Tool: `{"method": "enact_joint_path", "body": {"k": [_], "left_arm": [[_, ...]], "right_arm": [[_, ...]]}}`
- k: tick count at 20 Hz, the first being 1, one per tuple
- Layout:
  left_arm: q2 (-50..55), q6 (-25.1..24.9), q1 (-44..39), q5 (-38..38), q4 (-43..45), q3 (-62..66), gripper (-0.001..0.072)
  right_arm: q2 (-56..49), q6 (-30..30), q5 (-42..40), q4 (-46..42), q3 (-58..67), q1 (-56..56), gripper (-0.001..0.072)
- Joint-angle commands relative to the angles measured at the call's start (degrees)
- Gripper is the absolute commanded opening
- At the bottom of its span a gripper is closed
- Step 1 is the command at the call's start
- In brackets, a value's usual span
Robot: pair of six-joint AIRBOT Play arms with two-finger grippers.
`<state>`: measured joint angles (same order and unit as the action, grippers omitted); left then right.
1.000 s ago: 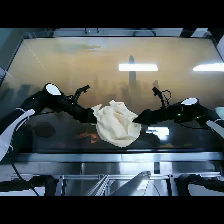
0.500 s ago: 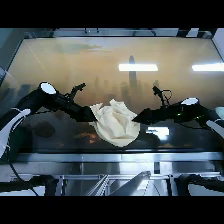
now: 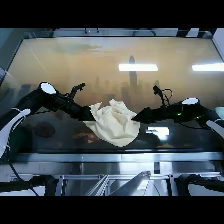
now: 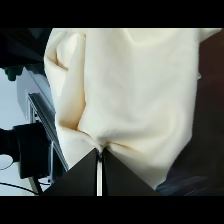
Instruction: Fold the shirts.
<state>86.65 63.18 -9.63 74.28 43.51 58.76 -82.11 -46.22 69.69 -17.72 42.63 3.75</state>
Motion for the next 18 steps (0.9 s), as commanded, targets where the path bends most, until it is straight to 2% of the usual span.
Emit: {"method": "enact_joint_path", "body": {"k": [1, 3, 4, 6, 7, 8, 9, 10, 11, 18], "left_arm": [[-0.04, 0.07, 0.20, 1.20, 0.72, 0.07, 0.0022], [-0.04, 0.11, 1.20, 3.89, 4.15, 0.04, 0.0029], [-0.04, 0.48, 2.14, 4.35, 5.60, 0.04, 0.0234], [-0.04, 1.40, 4.37, 4.26, 5.81, 0.04, 0.0597], [-0.04, 1.88, 5.20, 3.74, 5.86, 0.02, 0.0710], [-0.04, 1.88, 5.70, 3.58, 5.84, -0.17, 0.0709], [-0.04, 1.88, 5.73, 3.56, 5.77, -0.76, 0.0708], [-0.04, 1.86, 5.73, 3.15, 5.81, -1.68, 0.0708], [-0.04, 1.88, 5.51, 2.21, 5.68, -3.02, 0.0694], [0.00, -0.15, 1.86, -9.20, -2.14, -8.79, 0.0691]], "right_arm": [[-0.04, -0.02, 0.13, 0.02, 0.02, 0.02, 0.0020], [-0.04, -0.02, 0.22, -0.02, 0.02, 0.02, 0.0020], [-0.04, -0.02, 0.20, -0.02, 0.02, -0.09, 0.0020], [-0.04, -0.04, 0.20, -0.02, 0.02, -0.09, 0.0021], [-0.04, -0.04, 0.20, -0.02, 0.02, -0.09, 0.0022], [-0.04, -0.02, 0.20, -0.02, 0.02, -0.09, 0.0032], [-0.04, -0.02, 0.20, -0.24, 0.02, -0.11, 0.0100], [-0.04, -0.02, 0.17, -0.70, 0.02, -0.31, 0.0374], [-0.04, -0.02, 0.13, -1.09, 0.02, -0.76, 0.0530], [-0.44, -0.04, -3.56, -3.74, 0.00, -2.99, 0.0526]]}}
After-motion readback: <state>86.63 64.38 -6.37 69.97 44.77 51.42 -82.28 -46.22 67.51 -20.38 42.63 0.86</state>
